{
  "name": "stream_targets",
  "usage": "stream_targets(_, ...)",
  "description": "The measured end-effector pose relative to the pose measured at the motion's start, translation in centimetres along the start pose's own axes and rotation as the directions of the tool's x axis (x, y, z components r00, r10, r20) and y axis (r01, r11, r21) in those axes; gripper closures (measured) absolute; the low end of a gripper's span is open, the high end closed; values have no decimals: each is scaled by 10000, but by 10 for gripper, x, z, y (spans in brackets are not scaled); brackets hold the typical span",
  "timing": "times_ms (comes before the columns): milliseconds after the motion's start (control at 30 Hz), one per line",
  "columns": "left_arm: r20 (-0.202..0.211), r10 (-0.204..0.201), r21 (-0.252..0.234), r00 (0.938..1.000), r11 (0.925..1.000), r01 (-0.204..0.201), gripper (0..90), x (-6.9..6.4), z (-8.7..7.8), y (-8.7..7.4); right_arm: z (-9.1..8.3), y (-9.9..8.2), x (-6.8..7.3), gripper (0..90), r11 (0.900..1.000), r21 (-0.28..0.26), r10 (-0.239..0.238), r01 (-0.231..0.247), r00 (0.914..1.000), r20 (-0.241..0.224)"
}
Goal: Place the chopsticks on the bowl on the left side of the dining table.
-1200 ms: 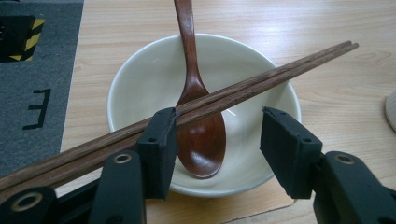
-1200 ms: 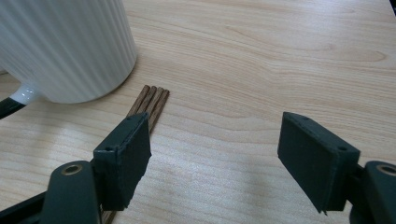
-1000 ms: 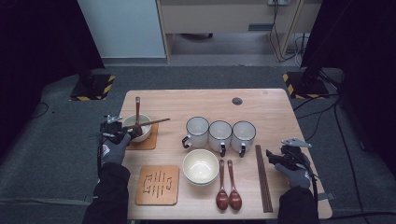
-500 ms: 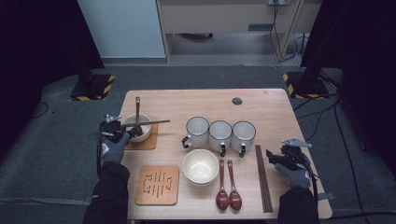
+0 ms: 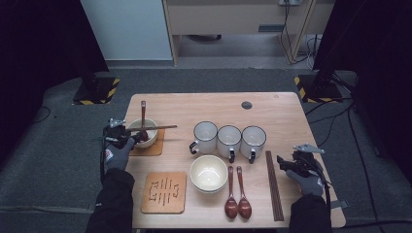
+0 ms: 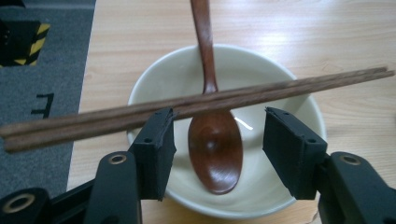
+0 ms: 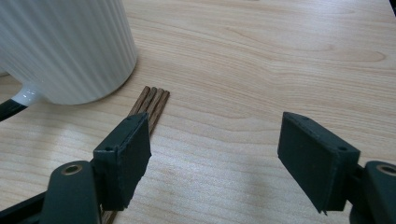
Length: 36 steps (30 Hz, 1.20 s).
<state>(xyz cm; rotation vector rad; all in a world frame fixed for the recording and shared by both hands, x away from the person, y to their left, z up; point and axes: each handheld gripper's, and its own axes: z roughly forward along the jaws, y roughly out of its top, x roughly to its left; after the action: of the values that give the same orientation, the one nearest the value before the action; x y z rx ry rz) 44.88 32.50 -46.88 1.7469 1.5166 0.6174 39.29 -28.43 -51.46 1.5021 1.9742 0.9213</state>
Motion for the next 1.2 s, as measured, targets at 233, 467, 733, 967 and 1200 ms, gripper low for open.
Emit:
stream_targets(233, 306, 528, -580, 9981, 9970, -510, 421, -22, -9, 12, 0, 0, 0, 254, 10000, 2, 33, -33, 10000, 1)
stream_targets(467, 528, 921, -947, 9944, 9917, -868, 419, -49, -9, 19, 0, 0, 0, 253, 10000, -12, -4, 4, 10000, 36)
stream_targets(733, 730, 1020, -1102, 9921, 9895, -936, 408, -70, 2, 23, 0, 0, -1, 252, 10000, -35, 32, -32, 9999, 111)
stream_targets(967, 878, 1131, -935, 9897, 9901, -1049, 395, -96, 23, 31, 0, 0, -4, 251, 10000, 7, 23, -23, 9999, 148)
stream_targets(1200, 885, 1383, -778, 9864, 9882, -1315, 382, -108, 37, 34, 0, 0, -4, 248, 10000, -18, 35, -34, 9999, 166)
